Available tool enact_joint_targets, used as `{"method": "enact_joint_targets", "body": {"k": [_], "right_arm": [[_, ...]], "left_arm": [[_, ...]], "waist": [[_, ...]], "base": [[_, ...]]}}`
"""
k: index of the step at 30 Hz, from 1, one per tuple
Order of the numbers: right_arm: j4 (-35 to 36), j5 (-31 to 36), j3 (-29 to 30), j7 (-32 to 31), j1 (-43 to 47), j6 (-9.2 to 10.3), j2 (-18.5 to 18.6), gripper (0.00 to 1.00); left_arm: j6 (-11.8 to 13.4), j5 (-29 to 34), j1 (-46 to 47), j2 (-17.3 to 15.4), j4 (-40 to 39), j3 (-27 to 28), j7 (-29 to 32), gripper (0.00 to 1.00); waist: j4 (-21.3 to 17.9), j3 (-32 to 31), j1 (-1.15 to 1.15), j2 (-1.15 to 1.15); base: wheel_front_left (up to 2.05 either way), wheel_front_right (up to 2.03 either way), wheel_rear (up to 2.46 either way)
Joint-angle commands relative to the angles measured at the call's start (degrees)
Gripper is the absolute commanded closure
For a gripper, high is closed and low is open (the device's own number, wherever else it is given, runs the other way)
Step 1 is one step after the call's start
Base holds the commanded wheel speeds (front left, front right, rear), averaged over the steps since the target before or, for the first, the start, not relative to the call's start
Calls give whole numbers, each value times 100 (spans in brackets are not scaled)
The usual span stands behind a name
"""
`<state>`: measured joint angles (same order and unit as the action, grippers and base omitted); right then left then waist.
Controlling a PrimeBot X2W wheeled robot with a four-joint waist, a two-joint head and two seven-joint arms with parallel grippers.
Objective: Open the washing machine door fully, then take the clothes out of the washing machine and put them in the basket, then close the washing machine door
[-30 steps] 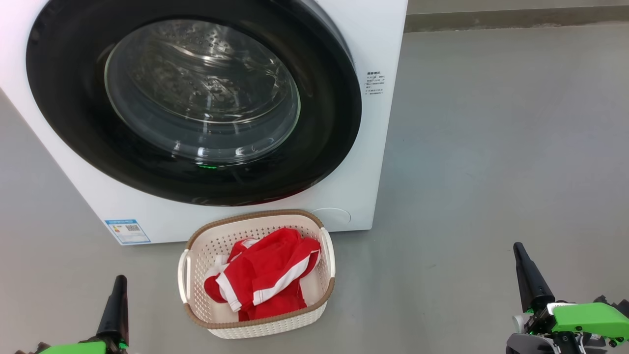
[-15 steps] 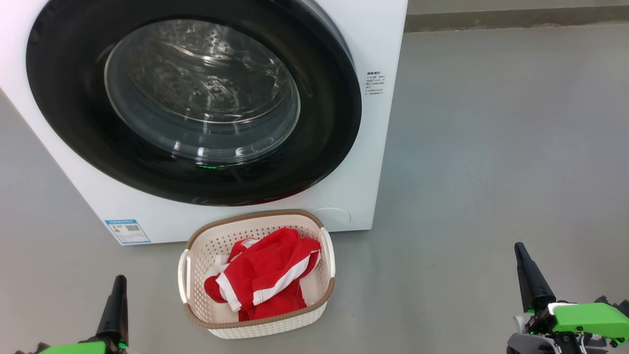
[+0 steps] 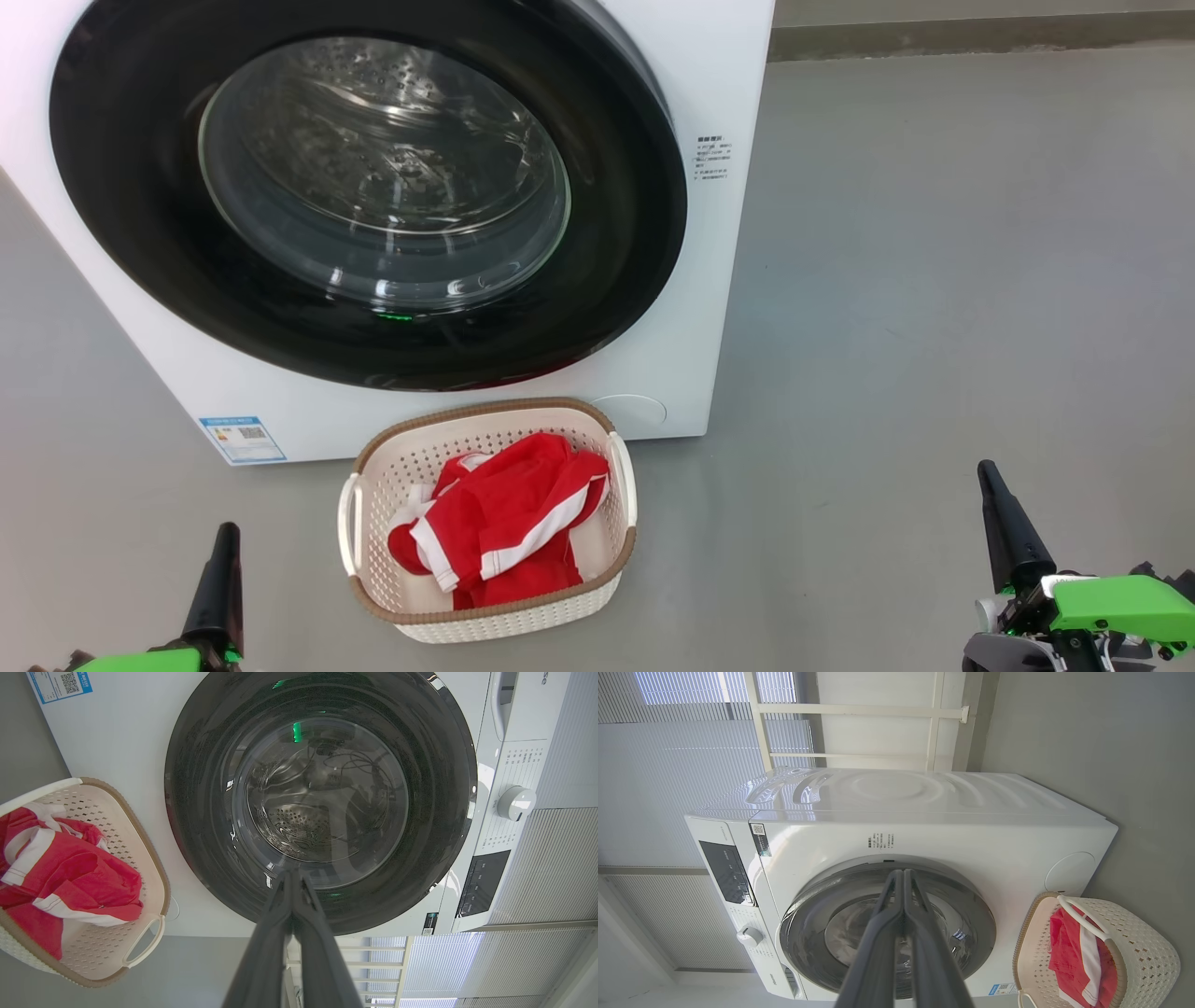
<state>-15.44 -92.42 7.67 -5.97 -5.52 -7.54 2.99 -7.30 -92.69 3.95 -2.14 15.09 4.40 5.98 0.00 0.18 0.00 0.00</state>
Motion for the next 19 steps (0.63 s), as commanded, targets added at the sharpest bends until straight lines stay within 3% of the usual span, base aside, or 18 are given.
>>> {"method": "enact_joint_targets", "body": {"k": [1, 19], "right_arm": [[143, 10, -135, -36, -65, 5, 6, 100], [143, 15, -129, -41, -65, 5, 2, 100]], "left_arm": [[-19, 42, 222, -87, -105, 199, 40, 100], [-19, 46, 223, -84, -105, 204, 44, 100]], "waist": [[0, 0, 0, 0], [0, 0, 0, 0]], "base": [[0, 0, 0], [0, 0, 0]]}}
